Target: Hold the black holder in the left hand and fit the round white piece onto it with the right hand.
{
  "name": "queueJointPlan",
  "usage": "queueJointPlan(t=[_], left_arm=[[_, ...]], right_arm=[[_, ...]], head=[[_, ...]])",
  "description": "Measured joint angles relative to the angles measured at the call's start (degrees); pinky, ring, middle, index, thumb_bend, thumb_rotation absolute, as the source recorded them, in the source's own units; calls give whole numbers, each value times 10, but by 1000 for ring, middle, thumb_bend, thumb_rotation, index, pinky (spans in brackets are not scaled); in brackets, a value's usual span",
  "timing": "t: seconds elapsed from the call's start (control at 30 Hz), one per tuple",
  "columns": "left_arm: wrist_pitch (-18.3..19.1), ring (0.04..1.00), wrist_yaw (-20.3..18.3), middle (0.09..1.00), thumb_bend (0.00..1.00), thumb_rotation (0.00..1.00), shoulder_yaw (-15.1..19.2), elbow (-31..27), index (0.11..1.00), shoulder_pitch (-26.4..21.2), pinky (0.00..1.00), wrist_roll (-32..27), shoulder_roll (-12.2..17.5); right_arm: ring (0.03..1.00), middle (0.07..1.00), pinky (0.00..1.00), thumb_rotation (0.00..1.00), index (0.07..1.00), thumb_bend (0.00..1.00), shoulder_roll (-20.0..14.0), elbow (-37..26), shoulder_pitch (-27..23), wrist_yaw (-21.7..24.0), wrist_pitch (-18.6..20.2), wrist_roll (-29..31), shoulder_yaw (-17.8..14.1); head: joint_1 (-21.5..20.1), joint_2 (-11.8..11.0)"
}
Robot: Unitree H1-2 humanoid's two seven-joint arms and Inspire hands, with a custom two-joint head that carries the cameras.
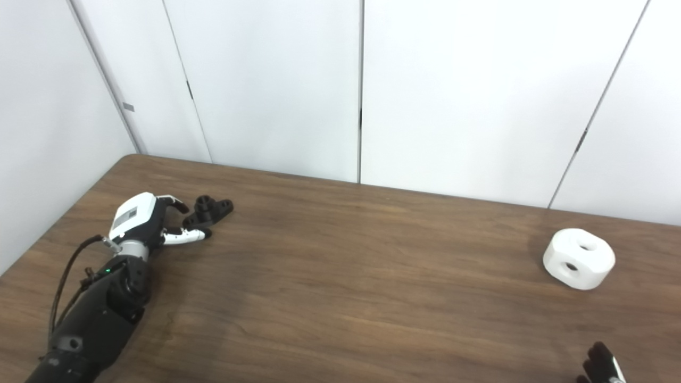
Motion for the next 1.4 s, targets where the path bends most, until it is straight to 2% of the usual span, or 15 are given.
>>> queueJointPlan(t=[0.27,0.57,1.13,1.4], left_arm=[[1,917,1,843,812,351,0,0,628,0,1000,-8,-2],[1,918,2,837,814,323,0,0,622,0,1000,-13,-4],[4,909,-1,818,792,318,-5,-1,629,-2,993,-20,-5],[1,915,-1,827,788,283,-7,4,621,-6,963,-33,-5]], right_arm=[[1000,997,1000,1000,963,633,0,-2,0,-1,3,0,0],[1000,990,1000,1000,964,602,0,-6,0,-1,10,2,-1],[1000,985,996,1000,957,620,-1,-9,3,-1,11,0,-1],[999,981,959,1000,955,634,-3,-10,4,-2,13,-3,-1]], head=[[-1,2],[-3,5],[-7,10],[-7,10]])
